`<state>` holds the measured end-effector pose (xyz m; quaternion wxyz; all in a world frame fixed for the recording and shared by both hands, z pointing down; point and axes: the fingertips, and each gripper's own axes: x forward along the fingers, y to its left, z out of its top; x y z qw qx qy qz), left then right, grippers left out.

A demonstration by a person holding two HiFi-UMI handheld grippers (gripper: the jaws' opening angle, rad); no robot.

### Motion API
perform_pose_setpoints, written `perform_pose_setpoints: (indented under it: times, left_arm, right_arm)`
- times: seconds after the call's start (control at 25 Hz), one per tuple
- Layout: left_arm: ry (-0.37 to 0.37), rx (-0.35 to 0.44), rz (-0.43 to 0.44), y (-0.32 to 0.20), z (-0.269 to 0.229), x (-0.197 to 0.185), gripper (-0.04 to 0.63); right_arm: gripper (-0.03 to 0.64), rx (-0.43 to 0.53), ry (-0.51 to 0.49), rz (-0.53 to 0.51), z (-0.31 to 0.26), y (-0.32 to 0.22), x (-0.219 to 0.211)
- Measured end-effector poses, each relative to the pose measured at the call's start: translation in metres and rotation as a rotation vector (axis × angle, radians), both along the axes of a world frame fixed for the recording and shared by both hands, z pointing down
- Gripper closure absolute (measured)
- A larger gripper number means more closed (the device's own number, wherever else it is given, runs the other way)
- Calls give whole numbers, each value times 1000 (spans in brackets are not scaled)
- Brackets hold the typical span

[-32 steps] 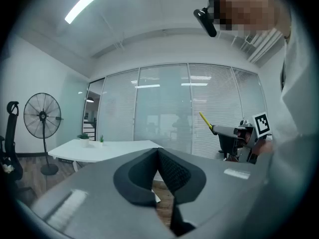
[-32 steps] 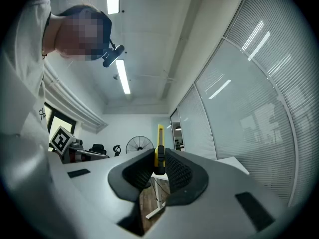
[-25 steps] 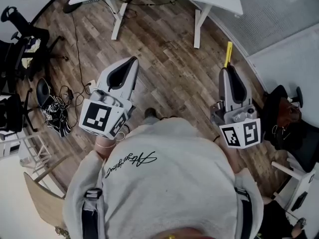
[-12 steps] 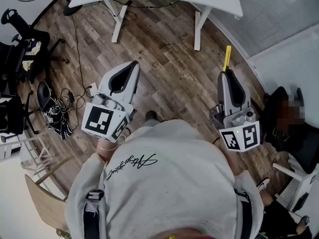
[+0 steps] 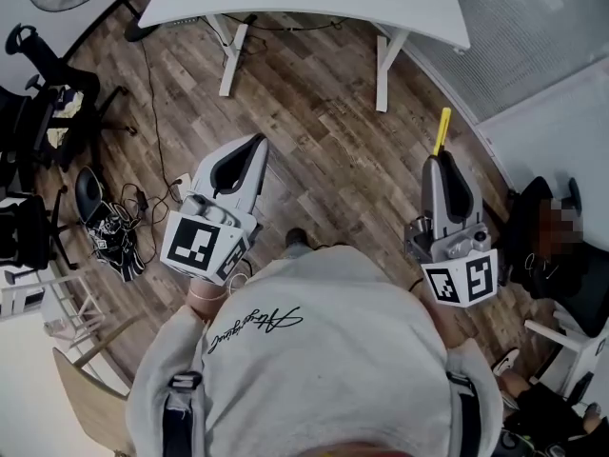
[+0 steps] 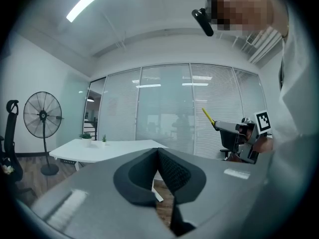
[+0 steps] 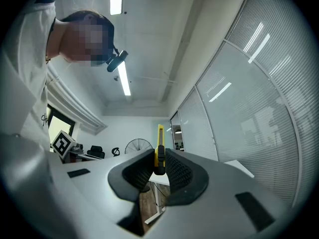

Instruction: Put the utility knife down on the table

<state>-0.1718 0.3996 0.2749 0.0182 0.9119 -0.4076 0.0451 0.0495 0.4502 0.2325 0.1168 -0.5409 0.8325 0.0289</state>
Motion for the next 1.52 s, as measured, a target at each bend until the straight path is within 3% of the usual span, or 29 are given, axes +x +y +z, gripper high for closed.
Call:
perform_pose_setpoints:
  times: [0.36, 0.76, 1.08, 1.52]
  left_arm:
    - [-14, 4, 58, -24, 1, -34, 611]
    - [-2, 8, 83, -46, 4, -46, 611]
    - [5, 10, 72, -77, 4, -34, 611]
    - [-1, 51, 35, -172, -5, 14, 611]
  right_arm:
    - [551, -2, -5, 53, 2, -12, -38]
    - [551, -18, -11, 89, 8, -22, -52]
    - [551, 3, -13, 52, 6, -66, -46]
    - [551, 23, -10, 2, 4, -169, 0]
